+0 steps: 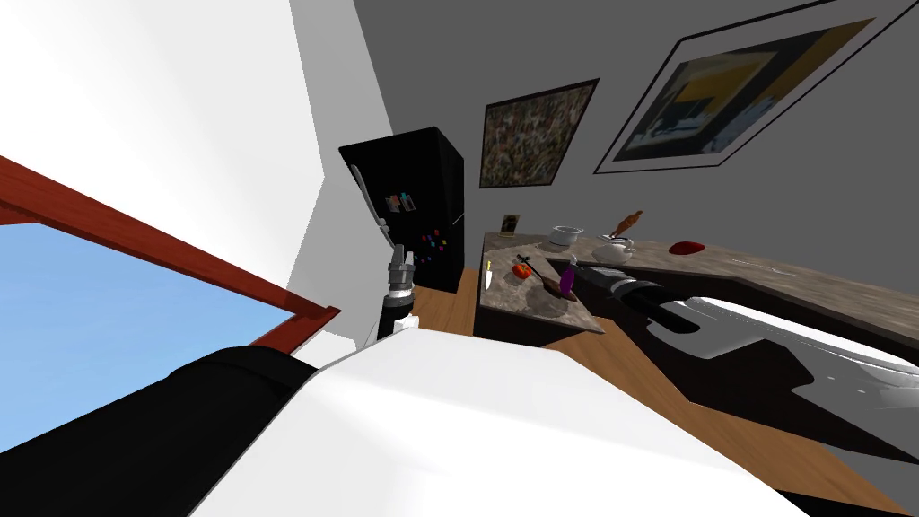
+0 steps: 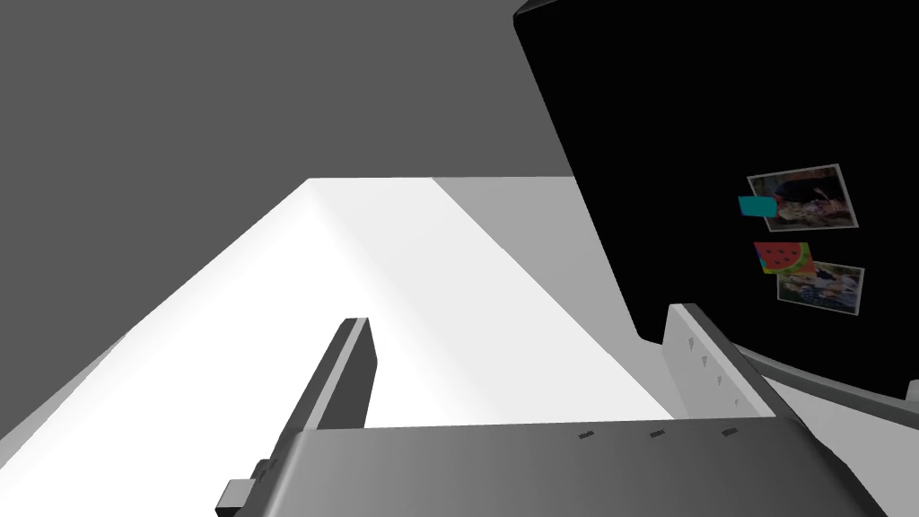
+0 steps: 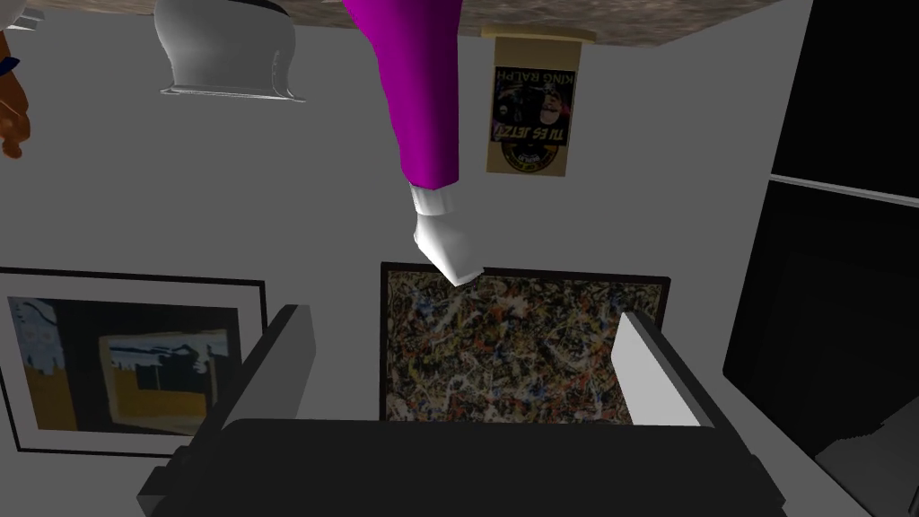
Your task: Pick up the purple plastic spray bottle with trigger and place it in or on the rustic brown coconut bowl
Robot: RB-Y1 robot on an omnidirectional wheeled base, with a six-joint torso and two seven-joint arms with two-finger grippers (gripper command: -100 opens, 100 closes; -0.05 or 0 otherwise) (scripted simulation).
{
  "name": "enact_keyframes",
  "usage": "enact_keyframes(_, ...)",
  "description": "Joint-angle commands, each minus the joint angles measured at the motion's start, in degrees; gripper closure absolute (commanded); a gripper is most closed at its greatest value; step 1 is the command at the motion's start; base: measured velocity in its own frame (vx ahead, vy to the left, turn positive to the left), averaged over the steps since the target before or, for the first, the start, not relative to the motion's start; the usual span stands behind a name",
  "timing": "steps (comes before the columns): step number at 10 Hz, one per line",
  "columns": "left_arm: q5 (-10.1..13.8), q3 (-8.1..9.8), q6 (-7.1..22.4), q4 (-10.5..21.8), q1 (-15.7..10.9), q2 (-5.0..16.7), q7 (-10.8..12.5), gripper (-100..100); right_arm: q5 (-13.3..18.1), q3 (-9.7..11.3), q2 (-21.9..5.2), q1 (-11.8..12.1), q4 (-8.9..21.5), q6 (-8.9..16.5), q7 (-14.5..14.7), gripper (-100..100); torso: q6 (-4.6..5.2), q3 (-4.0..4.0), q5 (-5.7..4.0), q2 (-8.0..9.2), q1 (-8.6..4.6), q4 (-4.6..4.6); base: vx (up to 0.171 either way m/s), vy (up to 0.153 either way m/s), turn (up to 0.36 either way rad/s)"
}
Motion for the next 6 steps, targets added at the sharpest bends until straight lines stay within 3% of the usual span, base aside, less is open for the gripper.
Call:
enact_keyframes(1,0.0,0.00,0.0,0.0,0.0,0.0,0.0,0,0.0,0.0,0.0,0.0,0.0,0.0,0.0,0,0.00,0.00,0.00,0.00,0.00,0.00,0.000,0.000,0.000)
enact_keyframes(6,0.0,0.00,0.0,0.0,0.0,0.0,0.0,0,0.0,0.0,0.0,0.0,0.0,0.0,0.0,0,0.00,0.03,0.00,0.04,0.00,0.01,0.000,0.000,0.000)
